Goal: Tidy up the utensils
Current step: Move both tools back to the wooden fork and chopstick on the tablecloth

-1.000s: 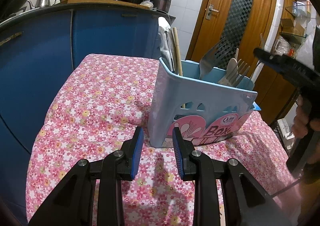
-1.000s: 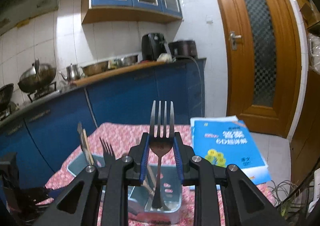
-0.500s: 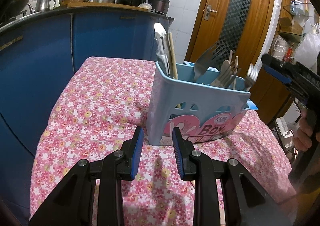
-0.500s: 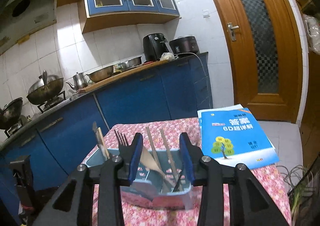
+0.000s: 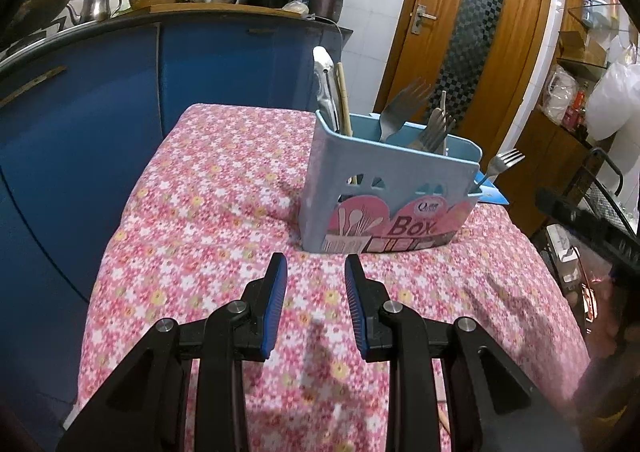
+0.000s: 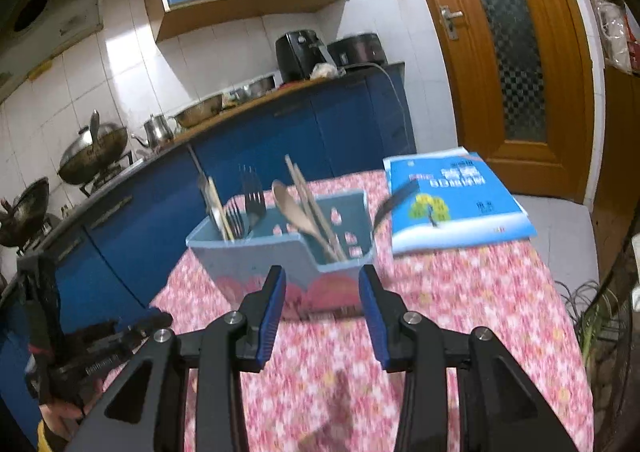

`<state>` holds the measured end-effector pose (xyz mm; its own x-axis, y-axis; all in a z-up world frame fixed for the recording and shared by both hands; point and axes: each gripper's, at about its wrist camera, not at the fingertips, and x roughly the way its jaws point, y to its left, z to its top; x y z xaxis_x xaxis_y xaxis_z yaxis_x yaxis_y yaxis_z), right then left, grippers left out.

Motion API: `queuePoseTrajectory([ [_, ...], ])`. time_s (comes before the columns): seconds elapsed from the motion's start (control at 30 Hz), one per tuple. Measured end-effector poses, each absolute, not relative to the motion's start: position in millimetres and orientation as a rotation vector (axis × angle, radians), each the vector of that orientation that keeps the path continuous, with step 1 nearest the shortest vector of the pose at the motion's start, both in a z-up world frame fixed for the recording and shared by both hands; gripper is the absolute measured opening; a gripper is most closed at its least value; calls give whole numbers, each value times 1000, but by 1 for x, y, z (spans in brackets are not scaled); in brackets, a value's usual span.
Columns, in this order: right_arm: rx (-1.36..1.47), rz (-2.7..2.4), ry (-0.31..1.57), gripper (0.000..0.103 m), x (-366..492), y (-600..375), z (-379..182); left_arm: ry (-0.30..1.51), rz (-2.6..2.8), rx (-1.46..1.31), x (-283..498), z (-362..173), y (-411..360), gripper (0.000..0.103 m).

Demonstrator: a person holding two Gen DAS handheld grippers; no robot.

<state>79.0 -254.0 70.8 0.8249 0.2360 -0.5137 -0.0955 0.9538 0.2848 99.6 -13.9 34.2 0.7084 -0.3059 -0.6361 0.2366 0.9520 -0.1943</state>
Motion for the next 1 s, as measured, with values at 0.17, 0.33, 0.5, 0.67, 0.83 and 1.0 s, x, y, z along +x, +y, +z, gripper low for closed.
queuePoseTrajectory([
  [0.17,250,184,622,41,65,-249,58,737,-298,-98,88,30,-12,30],
  [0.33,255,216,664,43,56,-245,49,752,-297,-101,77,25,-11,30],
  [0.5,237,224,691,44,45,-240,43,769,-294,-98,66,21,-11,30],
  [0.67,229,228,707,44,34,-236,40,776,-288,-89,54,20,-11,30],
  [0.83,217,233,716,44,26,-233,37,784,-293,-89,42,18,-10,30],
  [1.0,193,226,743,44,21,-230,30,784,-287,-82,35,18,-9,30],
])
